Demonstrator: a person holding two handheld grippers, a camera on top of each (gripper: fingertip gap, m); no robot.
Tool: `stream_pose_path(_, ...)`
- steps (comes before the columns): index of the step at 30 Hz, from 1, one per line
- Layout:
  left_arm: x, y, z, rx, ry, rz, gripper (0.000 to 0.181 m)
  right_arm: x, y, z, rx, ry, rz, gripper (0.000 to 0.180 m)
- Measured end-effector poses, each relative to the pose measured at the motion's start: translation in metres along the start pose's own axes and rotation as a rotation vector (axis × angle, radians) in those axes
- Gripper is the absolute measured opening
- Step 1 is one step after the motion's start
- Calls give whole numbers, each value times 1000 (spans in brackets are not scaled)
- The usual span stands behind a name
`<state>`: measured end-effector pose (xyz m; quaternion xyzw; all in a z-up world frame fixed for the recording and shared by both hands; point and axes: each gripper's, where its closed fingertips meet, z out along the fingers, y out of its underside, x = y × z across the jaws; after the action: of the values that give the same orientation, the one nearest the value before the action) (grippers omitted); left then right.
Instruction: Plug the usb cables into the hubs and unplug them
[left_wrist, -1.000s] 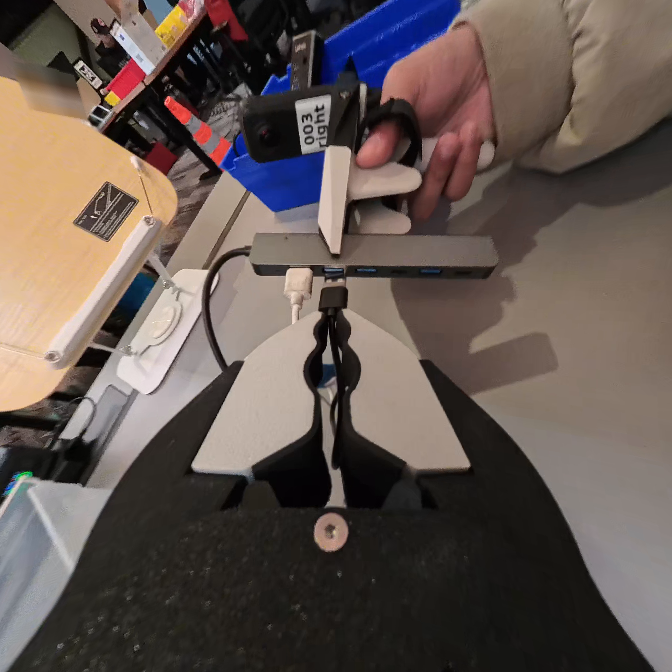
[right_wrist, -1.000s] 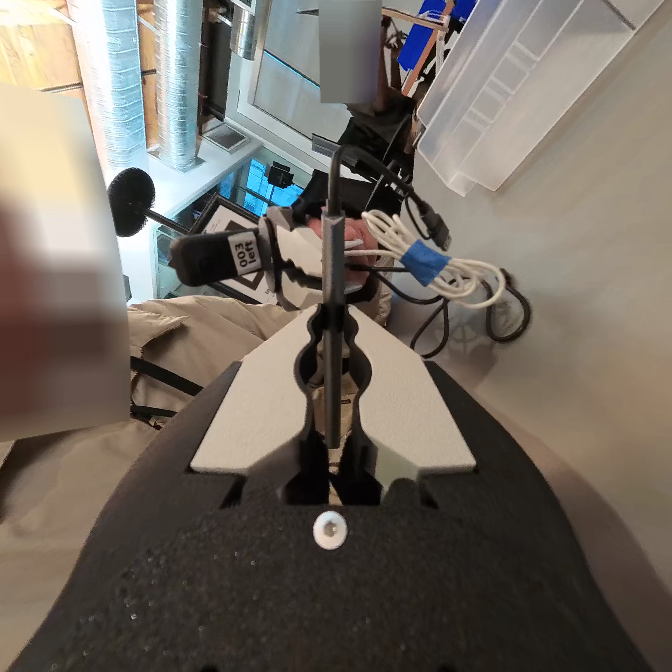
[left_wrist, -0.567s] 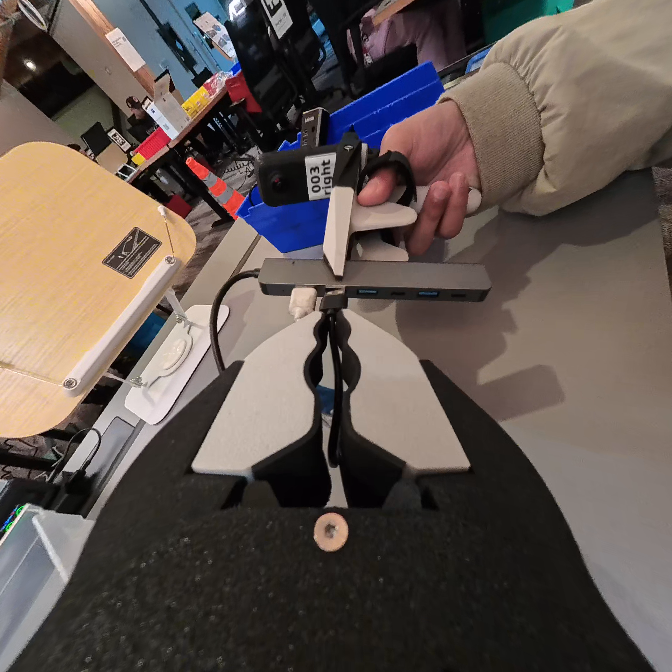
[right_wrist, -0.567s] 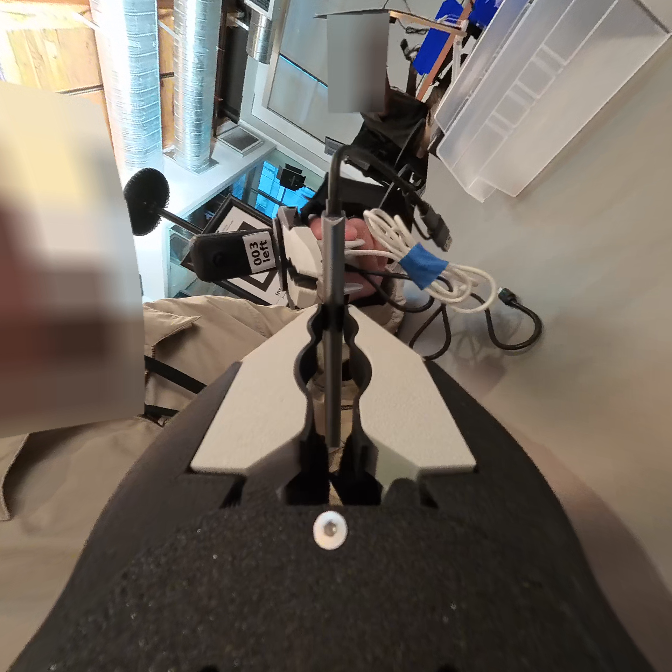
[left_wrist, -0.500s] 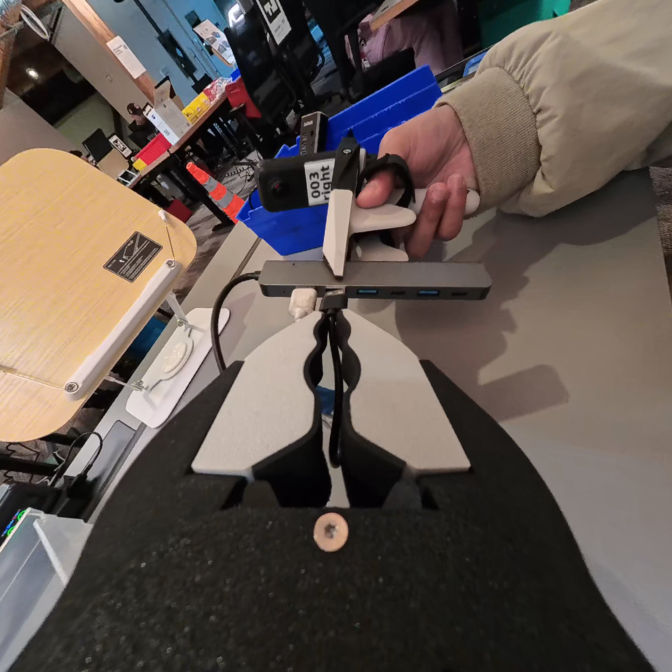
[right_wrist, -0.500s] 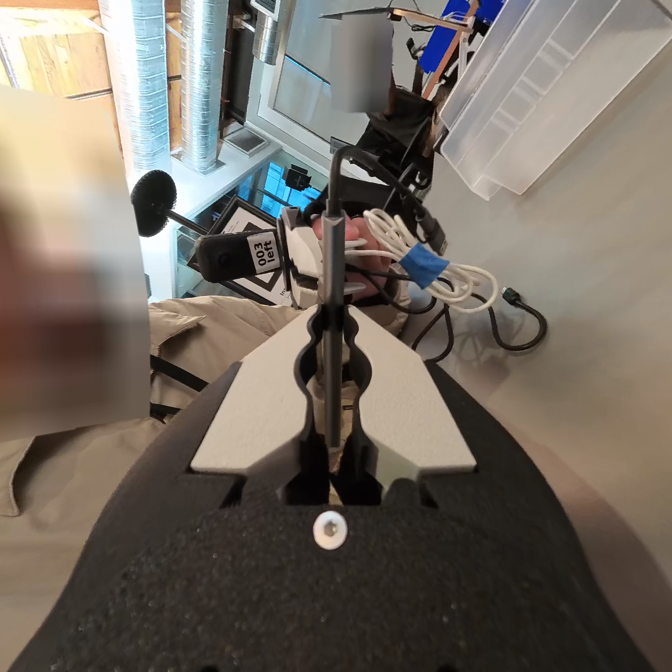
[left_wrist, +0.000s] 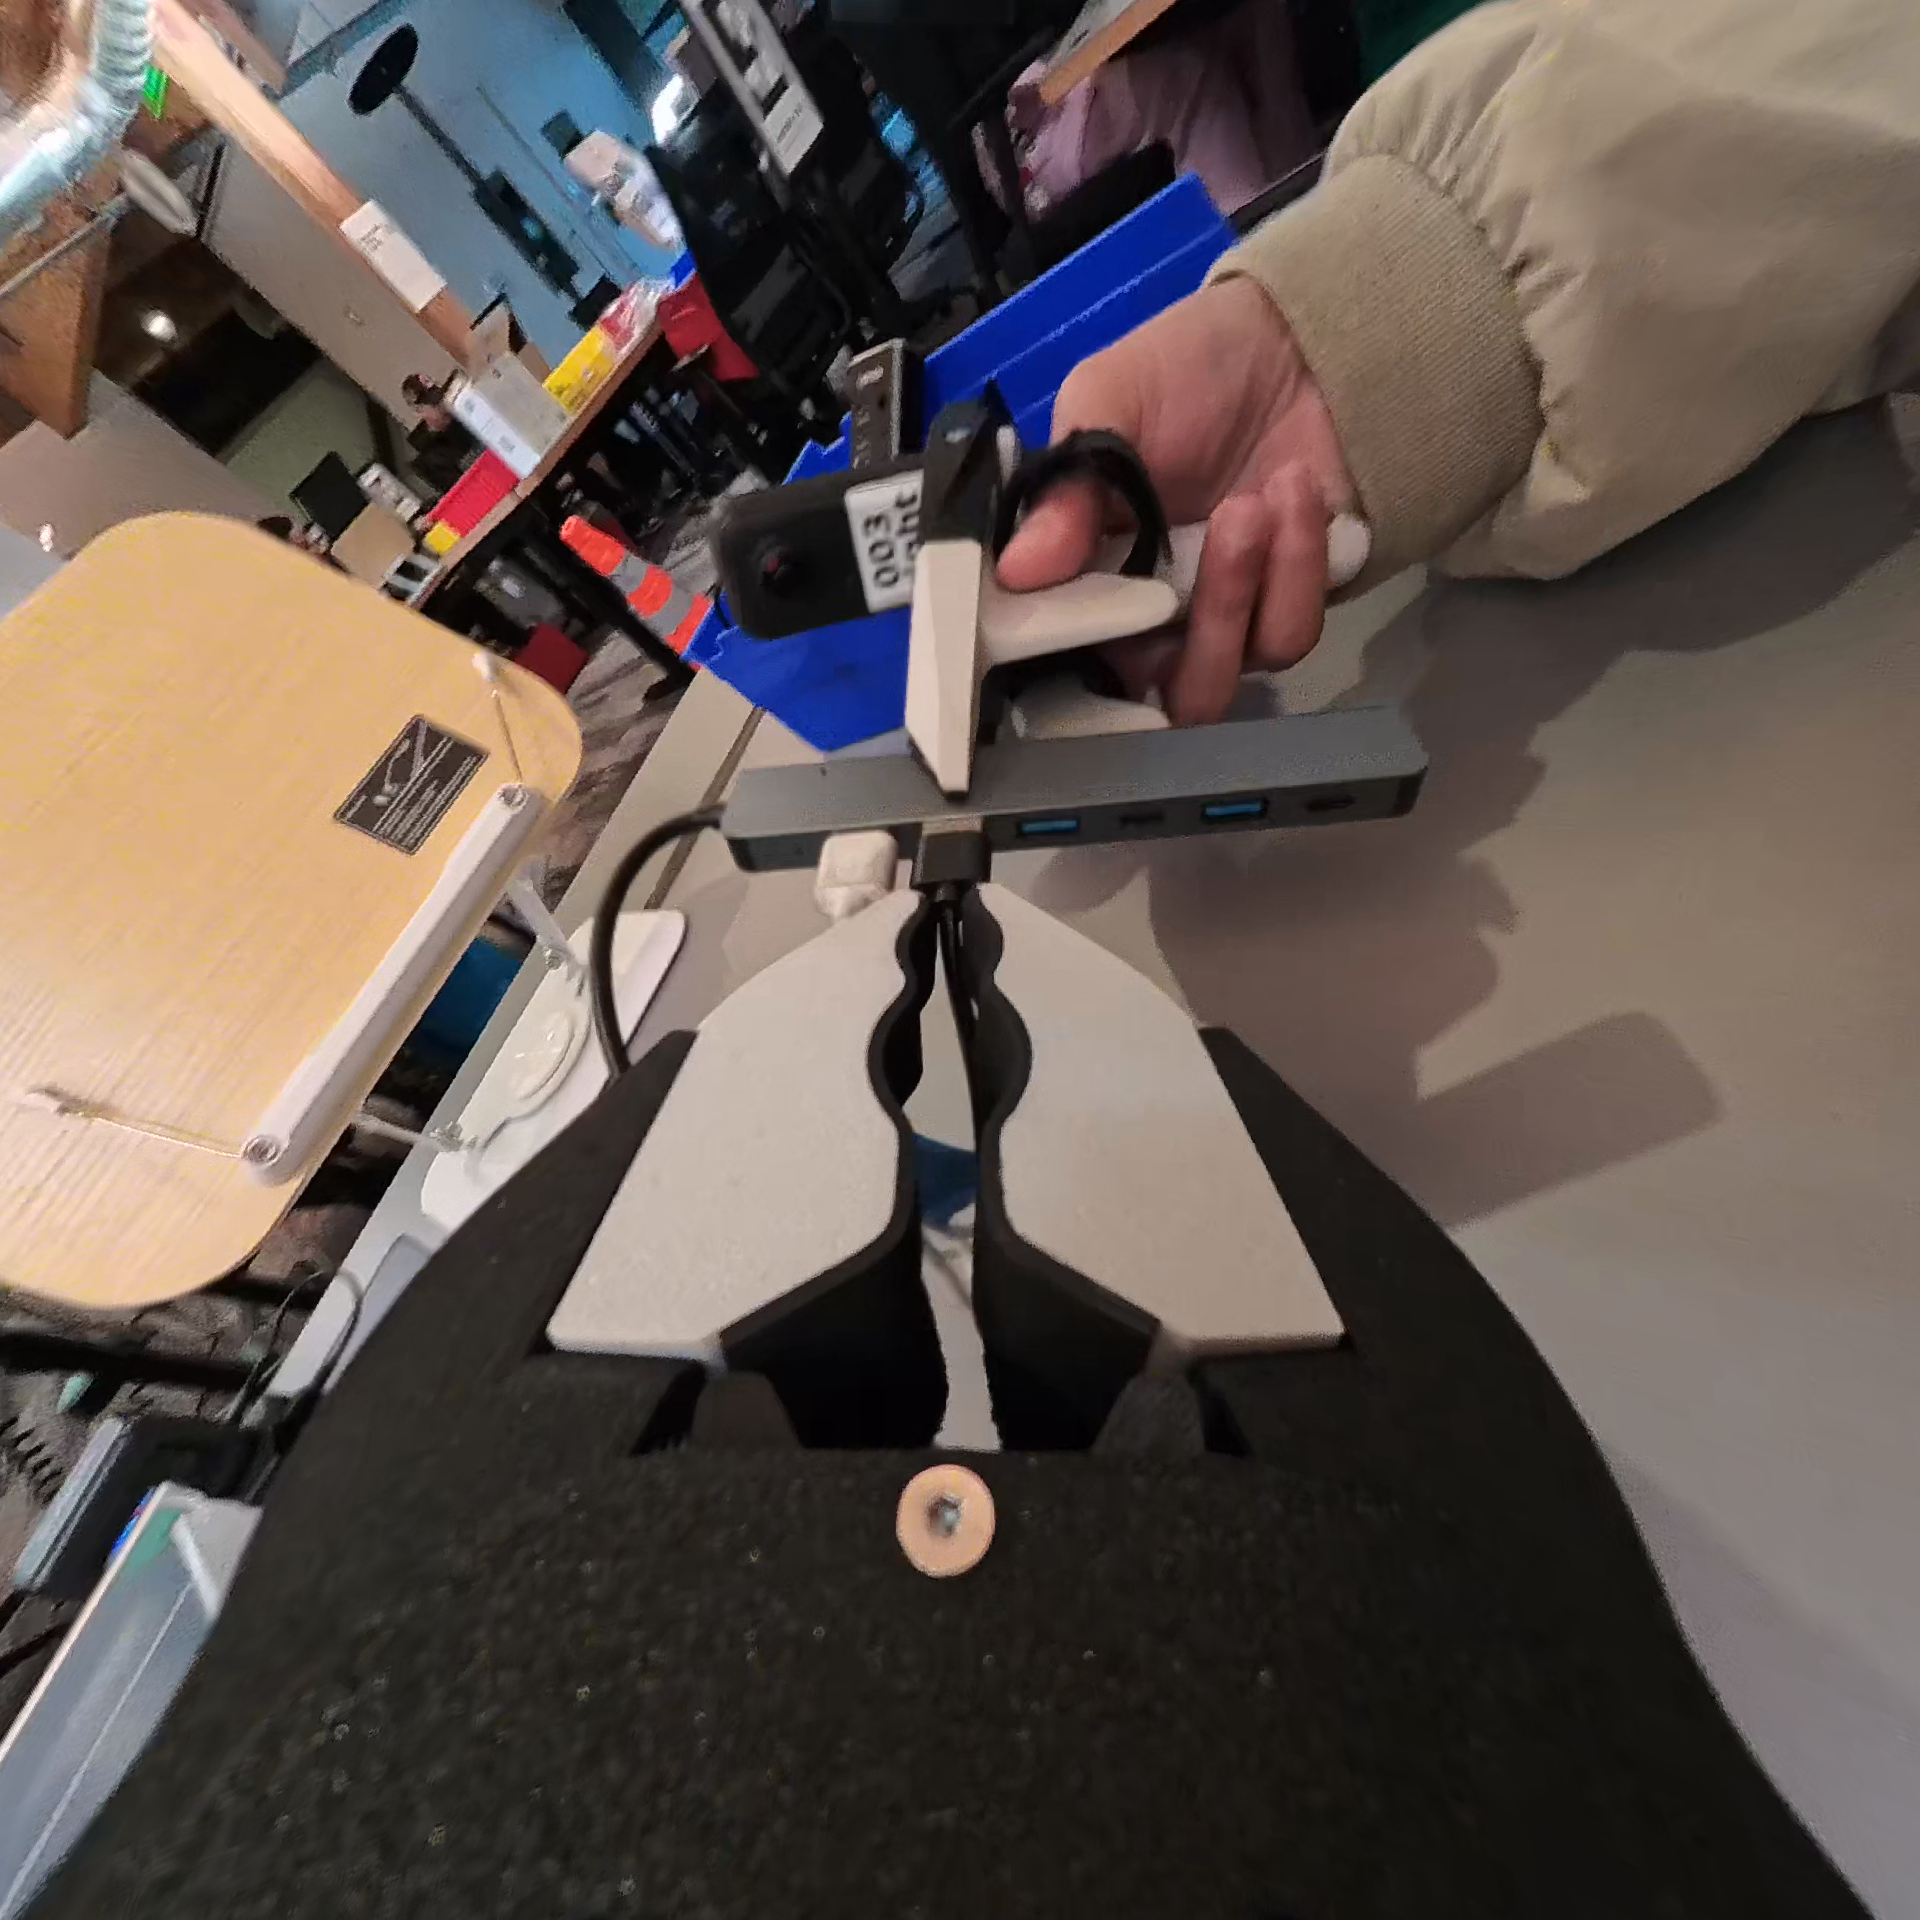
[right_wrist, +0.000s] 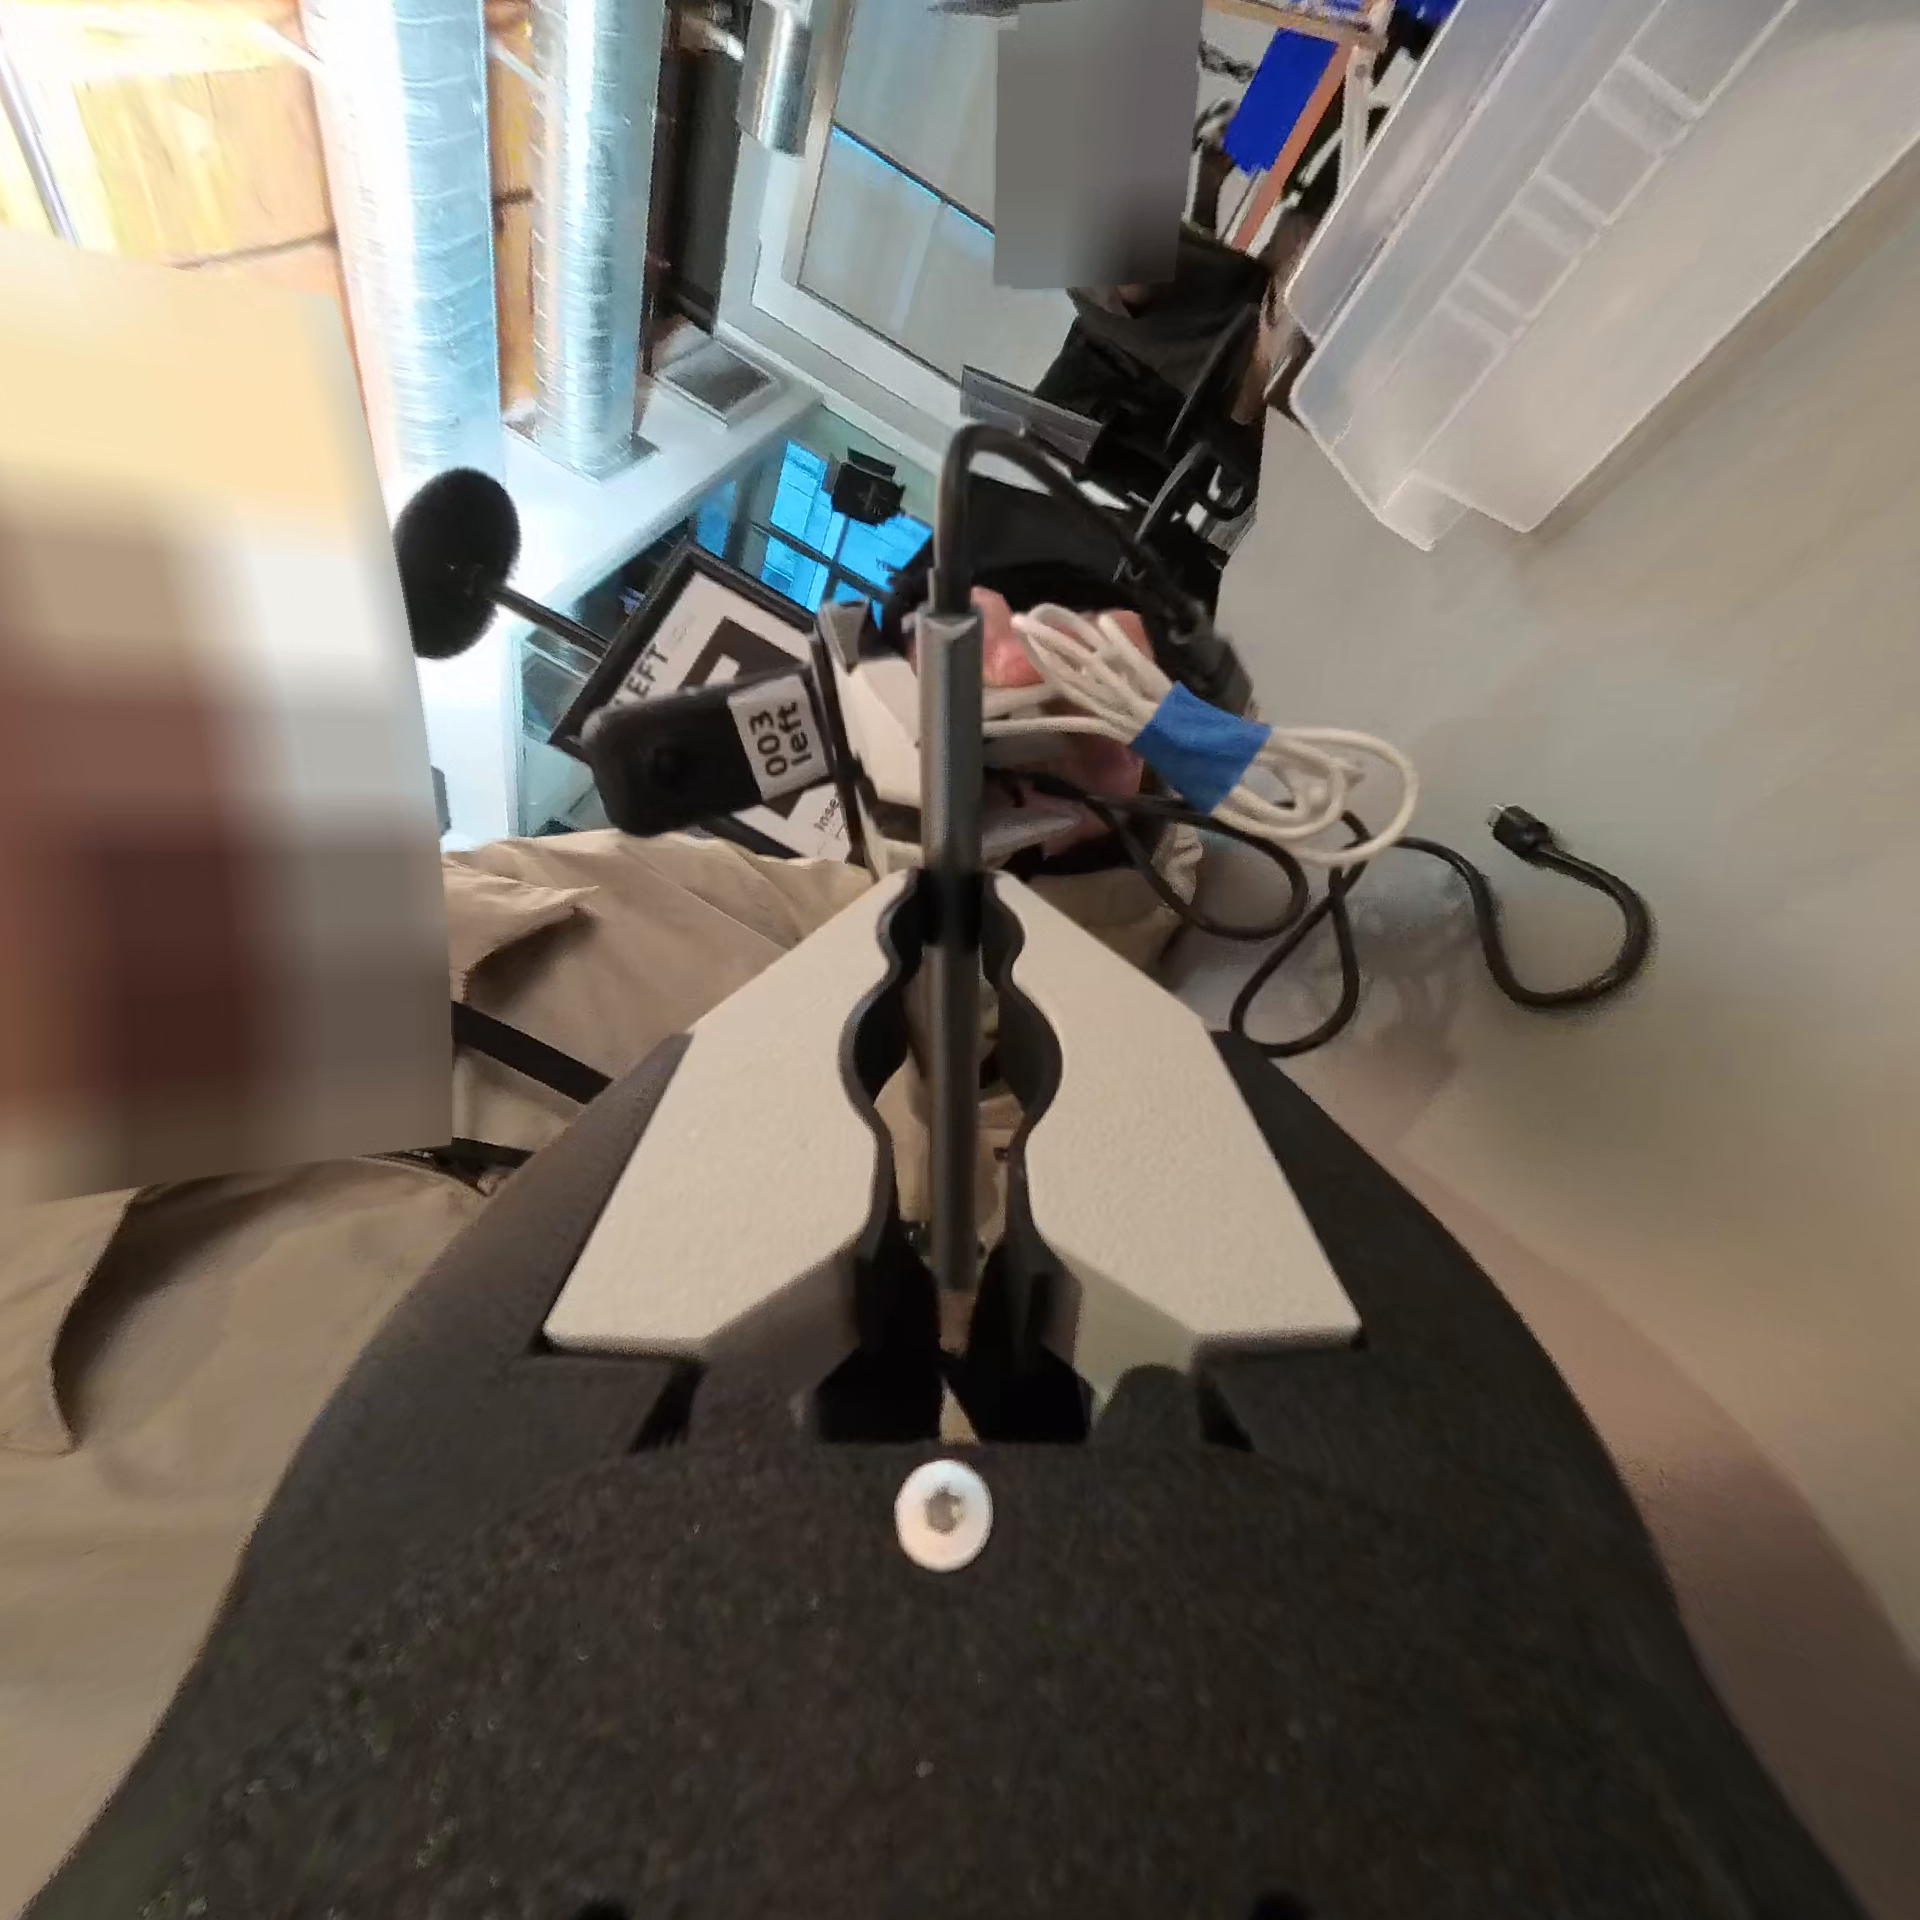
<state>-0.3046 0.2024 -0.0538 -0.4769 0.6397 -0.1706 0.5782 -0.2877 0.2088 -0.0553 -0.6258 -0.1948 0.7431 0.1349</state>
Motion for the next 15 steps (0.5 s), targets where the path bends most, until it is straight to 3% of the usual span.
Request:
stream_pose_path(11, 3, 8, 8, -68, -19, -17, 4, 5, -2, -3, 19, 19, -1, 9)
stream_pose_path(15, 5, 18, 10, -119, -15, 17, 4, 13, 2, -2, -15, 109, -40, 9)
